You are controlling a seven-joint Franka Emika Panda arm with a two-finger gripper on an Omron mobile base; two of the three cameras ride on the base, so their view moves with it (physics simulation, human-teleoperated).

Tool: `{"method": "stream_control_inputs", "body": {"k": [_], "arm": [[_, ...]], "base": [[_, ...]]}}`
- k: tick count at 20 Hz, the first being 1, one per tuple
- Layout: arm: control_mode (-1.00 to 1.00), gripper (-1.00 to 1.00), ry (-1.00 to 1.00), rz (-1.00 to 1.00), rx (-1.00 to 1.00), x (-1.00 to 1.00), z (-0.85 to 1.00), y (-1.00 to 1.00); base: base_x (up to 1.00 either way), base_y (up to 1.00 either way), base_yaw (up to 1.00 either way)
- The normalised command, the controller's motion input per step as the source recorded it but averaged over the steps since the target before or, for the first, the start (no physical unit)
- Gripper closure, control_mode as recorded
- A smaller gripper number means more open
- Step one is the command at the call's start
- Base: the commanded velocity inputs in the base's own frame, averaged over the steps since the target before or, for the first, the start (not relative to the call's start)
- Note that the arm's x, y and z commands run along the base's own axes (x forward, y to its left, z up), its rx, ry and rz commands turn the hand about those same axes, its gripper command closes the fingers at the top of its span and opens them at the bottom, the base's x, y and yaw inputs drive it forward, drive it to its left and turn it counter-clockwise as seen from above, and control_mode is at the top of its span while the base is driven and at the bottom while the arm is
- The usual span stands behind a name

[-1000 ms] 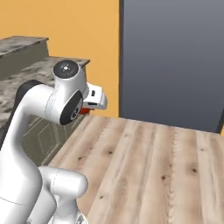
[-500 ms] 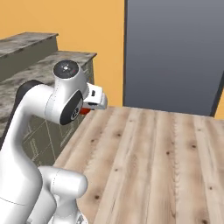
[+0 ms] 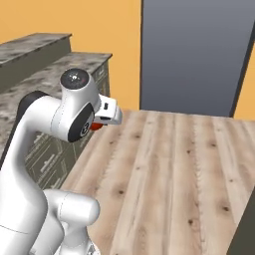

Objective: Take the cheese, chicken drumstick, and tomato from the fridge and place them on the plate on the dining counter to create an appetizer plate.

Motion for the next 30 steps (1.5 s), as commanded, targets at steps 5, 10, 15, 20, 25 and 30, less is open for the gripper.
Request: {"method": "stream_control_inputs", "body": {"k": [5,10,15,20,25,30], "arm": [[1.0,1.0,0.0,0.0,0.0,0.0,0.0,0.0],[1.0,1.0,0.0,0.0,0.0,0.0,0.0,0.0],[1.0,1.0,0.0,0.0,0.0,0.0,0.0,0.0],[1.0,1.0,0.0,0.0,0.0,0.0,0.0,0.0],[1.0,1.0,0.0,0.0,0.0,0.0,0.0,0.0],[1.0,1.0,0.0,0.0,0.0,0.0,0.0,0.0]], "base": [[-1.0,0.29,-0.11],[-1.0,0.33,-0.11],[-1.0,0.41,-0.1],[-1.0,0.47,-0.08],[-1.0,0.51,-0.07],[-1.0,0.48,-0.06]]}}
